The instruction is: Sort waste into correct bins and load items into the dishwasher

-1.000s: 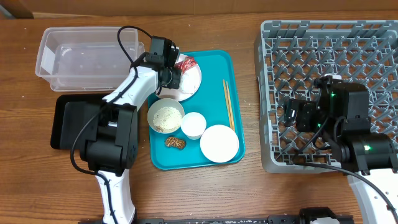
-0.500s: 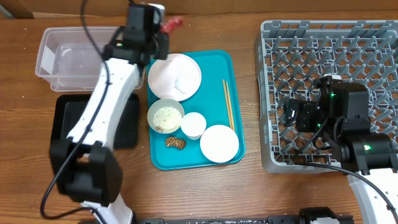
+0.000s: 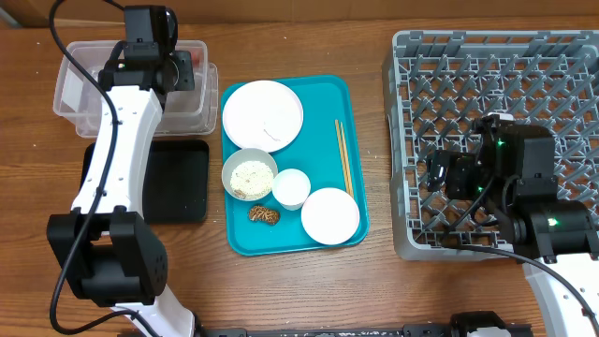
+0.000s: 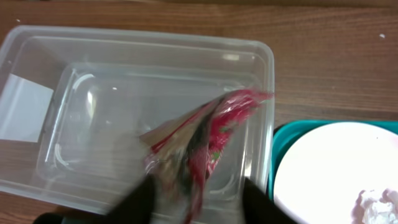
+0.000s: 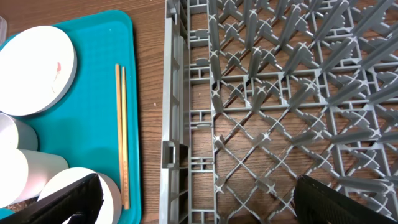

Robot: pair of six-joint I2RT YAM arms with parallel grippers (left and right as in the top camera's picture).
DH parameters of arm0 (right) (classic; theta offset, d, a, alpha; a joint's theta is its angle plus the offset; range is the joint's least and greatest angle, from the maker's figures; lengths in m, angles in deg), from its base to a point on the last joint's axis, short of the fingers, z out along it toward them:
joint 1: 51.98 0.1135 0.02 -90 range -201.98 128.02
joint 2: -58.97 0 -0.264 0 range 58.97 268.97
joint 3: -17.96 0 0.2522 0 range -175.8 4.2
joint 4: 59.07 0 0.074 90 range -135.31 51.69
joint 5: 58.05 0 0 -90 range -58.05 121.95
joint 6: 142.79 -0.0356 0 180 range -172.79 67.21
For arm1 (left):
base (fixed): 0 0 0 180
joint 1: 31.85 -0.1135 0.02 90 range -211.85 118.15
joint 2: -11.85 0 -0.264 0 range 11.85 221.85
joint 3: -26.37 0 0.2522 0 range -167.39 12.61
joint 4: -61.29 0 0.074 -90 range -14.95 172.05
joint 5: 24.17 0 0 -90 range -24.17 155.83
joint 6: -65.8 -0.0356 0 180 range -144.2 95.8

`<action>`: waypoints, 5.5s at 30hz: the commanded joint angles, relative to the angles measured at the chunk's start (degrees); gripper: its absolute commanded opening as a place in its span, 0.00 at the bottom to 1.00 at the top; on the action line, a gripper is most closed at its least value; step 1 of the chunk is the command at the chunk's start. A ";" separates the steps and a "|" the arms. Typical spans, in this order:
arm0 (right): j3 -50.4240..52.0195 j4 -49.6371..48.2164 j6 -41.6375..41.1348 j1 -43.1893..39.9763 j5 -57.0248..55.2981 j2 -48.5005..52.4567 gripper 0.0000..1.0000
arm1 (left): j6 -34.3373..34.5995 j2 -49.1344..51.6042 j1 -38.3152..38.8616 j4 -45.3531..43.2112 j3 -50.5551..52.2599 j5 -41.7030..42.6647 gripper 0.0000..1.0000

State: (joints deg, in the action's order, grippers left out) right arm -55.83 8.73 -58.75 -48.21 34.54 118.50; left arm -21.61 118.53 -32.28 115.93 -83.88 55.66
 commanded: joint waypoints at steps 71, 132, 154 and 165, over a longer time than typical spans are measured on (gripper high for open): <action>-1.88 -0.11 -0.07 -0.26 0.07 -2.62 1.00 | -0.22 9.88 -3.67 14.25 -16.04 7.54 0.47; -1.88 4.17 -4.79 -10.64 -0.79 0.02 1.00 | 13.99 -27.45 26.34 14.23 25.42 9.14 0.99; -1.88 4.20 -4.76 -10.64 -0.15 0.02 1.00 | 13.68 -6.67 26.34 1.99 27.50 14.69 0.44; -1.88 4.22 -4.76 -10.64 -0.15 0.02 1.00 | 13.68 -6.69 26.25 2.54 27.32 14.64 0.04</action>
State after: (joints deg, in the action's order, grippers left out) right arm -55.91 13.15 -63.27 -58.70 34.13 118.63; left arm -7.84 111.36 -6.01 118.38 -56.82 69.95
